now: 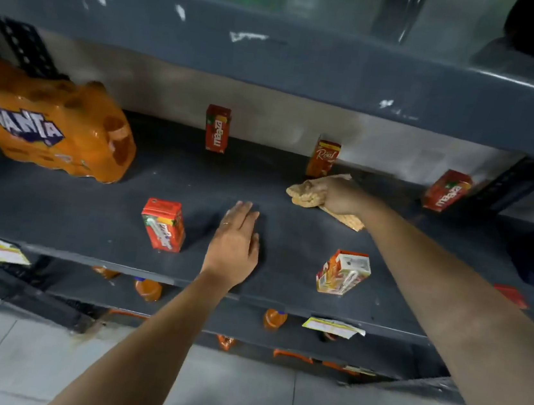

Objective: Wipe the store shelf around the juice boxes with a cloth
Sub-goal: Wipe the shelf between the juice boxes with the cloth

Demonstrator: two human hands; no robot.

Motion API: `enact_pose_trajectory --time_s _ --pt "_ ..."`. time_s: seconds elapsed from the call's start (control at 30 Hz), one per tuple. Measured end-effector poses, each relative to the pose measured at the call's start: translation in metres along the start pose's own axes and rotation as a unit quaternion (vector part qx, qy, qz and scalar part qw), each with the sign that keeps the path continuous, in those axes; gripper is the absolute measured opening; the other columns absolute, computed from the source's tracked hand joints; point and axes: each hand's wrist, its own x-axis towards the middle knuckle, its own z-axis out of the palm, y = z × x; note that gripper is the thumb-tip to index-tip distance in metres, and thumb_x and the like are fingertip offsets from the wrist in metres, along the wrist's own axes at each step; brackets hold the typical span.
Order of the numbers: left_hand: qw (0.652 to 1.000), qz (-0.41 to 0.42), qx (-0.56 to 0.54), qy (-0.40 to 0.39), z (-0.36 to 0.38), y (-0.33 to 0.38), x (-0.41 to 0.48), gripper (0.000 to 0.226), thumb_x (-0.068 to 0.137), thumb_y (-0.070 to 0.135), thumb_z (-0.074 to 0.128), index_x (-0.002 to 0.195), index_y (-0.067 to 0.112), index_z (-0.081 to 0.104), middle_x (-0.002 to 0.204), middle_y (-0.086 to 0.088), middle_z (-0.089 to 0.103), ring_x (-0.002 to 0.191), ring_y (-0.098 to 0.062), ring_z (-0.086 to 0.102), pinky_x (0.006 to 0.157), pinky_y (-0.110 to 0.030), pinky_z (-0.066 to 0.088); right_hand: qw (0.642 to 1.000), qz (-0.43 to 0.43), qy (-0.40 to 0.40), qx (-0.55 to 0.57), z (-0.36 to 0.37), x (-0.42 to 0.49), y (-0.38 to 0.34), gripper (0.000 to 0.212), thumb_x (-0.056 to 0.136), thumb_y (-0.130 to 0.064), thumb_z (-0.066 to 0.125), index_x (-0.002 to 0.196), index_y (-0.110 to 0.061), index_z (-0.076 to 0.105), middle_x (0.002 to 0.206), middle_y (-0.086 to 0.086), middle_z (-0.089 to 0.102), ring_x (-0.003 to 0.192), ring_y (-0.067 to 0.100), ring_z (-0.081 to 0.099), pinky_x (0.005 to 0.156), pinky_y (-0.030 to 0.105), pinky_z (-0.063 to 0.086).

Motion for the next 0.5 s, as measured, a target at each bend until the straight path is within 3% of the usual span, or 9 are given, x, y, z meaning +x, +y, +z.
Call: enact_pose_trajectory --time_s 0.07,0.13,0.17,0.27,0.33,0.43,0.5 --pt "0.999 -0.031 0.021 -0.024 0.003 0.001 0.004 0.051 0.097 0.021 0.042 0.143 0.002 0.034 0.157 -0.013 0.024 0.147 -0.025 0.012 0.12 -0.036 0.011 0.999 -0.049 -0.007 0.007 0.011 -0.005 0.008 0.027 0.085 -0.027 0.055 0.107 -0.029 0.071 0.131 0.007 0.061 0.122 0.02 0.053 0.109 0.028 0.036" --pt "0.996 -0.042 0.055 -0.048 0.007 0.002 0.006 0.055 0.099 0.026 0.035 0.147 0.002 0.024 0.159 -0.012 0.016 0.148 -0.024 0.005 0.121 -0.036 0.005 0.997 -0.071 -0.043 -0.002 0.021 -0.015 0.024 0.032 0.087 -0.003 0.052 0.109 -0.014 0.073 0.131 0.008 0.059 0.125 0.021 0.048 0.1 0.009 0.026" --pt "0.995 -0.038 0.071 -0.055 0.009 0.002 0.006 0.056 0.1 0.027 0.033 0.148 0.001 0.022 0.159 -0.013 0.015 0.148 -0.024 0.005 0.121 -0.035 0.003 0.996 -0.077 -0.047 -0.014 0.026 -0.023 0.034 0.041 0.087 0.009 0.047 0.112 -0.014 0.071 0.134 0.006 0.056 0.128 0.022 0.045 0.095 0.009 0.023" --pt "0.994 -0.037 0.082 -0.055 0.01 0.002 0.005 0.056 0.1 0.028 0.032 0.148 0.001 0.023 0.159 -0.013 0.018 0.148 -0.024 0.009 0.121 -0.033 0.002 0.998 -0.056 -0.021 -0.009 0.042 -0.045 0.071 0.04 0.089 0.004 0.048 0.12 -0.014 0.066 0.139 0.009 0.05 0.132 0.026 0.041 0.104 0.025 0.028" --pt "0.994 -0.039 0.083 -0.056 0.008 0.003 0.005 0.056 0.1 0.028 0.032 0.148 0.002 0.022 0.159 -0.012 0.017 0.148 -0.023 0.008 0.121 -0.033 0.002 0.997 -0.044 -0.055 -0.013 0.041 -0.053 0.082 0.037 0.089 0.001 0.051 0.12 -0.012 0.065 0.137 0.011 0.053 0.129 0.028 0.044 0.11 0.034 0.031" --pt "0.993 -0.045 0.085 -0.064 0.007 0.005 0.007 0.057 0.1 0.029 0.03 0.149 0.003 0.019 0.16 -0.01 0.014 0.148 -0.021 0.005 0.12 -0.031 0.0 0.986 -0.088 -0.138 0.035 0.019 -0.052 0.074 0.038 0.084 0.006 0.057 0.099 -0.024 0.076 0.108 -0.004 0.071 0.102 0.017 0.063 0.098 0.043 0.047" --pt "0.993 -0.047 0.083 -0.068 0.007 0.005 0.008 0.057 0.1 0.03 0.03 0.15 0.005 0.018 0.16 -0.009 0.012 0.148 -0.02 0.004 0.12 -0.03 -0.001 0.987 -0.081 -0.088 0.112 0.0 -0.039 0.063 0.04 0.088 0.003 0.051 0.103 -0.024 0.075 0.11 -0.004 0.072 0.102 0.015 0.065 0.097 0.039 0.047"
